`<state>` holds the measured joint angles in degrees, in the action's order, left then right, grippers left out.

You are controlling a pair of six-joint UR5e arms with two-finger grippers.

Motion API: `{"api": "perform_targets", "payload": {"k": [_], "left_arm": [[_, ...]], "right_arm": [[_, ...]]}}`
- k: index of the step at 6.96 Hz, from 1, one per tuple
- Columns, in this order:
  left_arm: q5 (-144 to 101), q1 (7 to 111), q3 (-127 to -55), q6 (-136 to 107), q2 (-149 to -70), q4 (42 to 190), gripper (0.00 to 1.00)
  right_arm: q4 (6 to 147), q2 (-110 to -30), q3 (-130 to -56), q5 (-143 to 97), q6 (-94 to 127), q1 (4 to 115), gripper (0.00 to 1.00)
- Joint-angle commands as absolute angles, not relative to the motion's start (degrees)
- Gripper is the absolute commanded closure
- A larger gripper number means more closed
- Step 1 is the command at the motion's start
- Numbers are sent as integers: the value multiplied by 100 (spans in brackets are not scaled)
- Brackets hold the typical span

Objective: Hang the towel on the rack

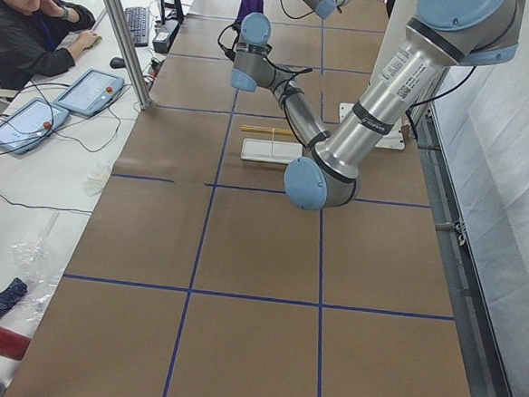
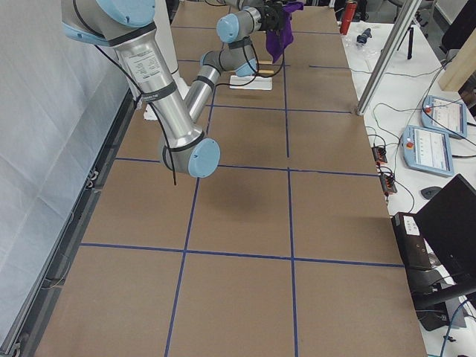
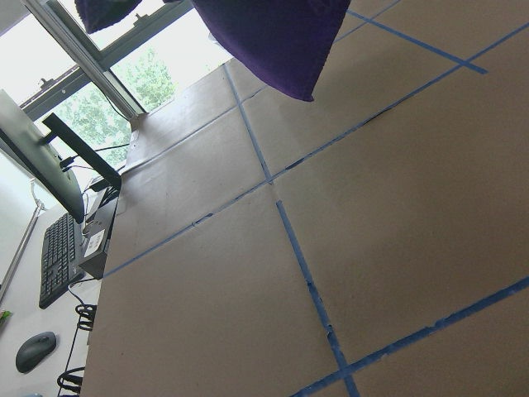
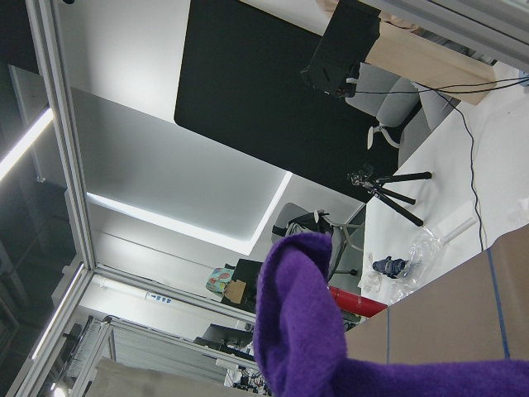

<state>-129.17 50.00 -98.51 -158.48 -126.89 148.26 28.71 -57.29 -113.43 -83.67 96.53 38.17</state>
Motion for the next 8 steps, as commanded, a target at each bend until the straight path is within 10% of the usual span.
{"api": "perform_targets", "payload": {"k": [1, 8], "left_arm": [[-12920, 5010, -9966, -15873, -12691, 14827, 11], [-12911, 5010, -10072, -15864, -12700, 14827, 19]], "right_arm": [[2874, -5739, -11347, -8367, 9650, 3814, 100], [2865, -5757, -11364, -8367, 9659, 3797, 100]]}}
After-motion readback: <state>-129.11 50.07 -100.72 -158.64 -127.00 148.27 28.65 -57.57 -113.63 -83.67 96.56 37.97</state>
